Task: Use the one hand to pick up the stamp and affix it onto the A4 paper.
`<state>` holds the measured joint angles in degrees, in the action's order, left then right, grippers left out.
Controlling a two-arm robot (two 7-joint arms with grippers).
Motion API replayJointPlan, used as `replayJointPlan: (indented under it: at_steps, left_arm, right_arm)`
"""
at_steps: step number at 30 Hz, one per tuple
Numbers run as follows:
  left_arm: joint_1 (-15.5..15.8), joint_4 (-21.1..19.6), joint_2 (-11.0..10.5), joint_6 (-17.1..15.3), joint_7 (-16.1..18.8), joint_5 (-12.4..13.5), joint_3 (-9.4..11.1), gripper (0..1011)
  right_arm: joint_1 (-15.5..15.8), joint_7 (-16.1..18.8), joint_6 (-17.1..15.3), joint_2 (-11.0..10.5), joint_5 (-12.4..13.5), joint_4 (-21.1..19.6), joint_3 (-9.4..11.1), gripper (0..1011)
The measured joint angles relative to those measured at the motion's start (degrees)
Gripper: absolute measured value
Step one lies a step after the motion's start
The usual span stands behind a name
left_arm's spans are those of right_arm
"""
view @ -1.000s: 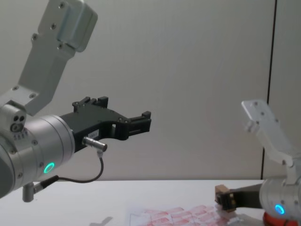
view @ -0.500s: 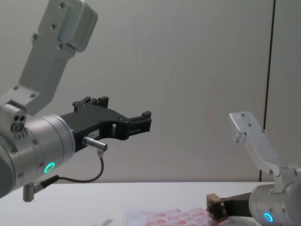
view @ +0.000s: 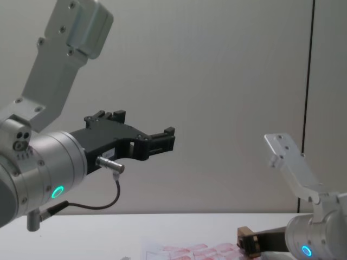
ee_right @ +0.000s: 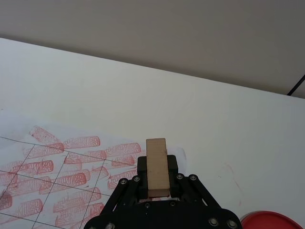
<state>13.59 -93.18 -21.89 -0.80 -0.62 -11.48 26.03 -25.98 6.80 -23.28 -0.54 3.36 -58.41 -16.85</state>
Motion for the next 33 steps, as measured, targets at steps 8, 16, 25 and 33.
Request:
replayJointPlan:
  at_steps: [8,16,25,33]
  left_arm:
    - [0.0,0.0,0.0,0.0,0.0,0.0,0.0,1001]
    - [0.0,0.0,0.0,0.0,0.0,0.0,0.0,1001]
    - [0.0,0.0,0.0,0.0,0.0,0.0,0.0,1001]
    - [0.0,0.0,0.0,0.0,0.0,0.0,0.0,1002]
  right_arm:
    - [0.0,-0.2,-0.7,0.0,1.1,-0.3,0.5,219]
    - [1.1,-0.6,-1.4,-0.5,2.4,-3.6,1.1,219]
    - [2.4,-1.1,-0.9,-1.4,2.9,-9.3,1.8,220]
    - [4.1,-1.9,-0.4,-2.5,3.8,-17.5,2.8,220]
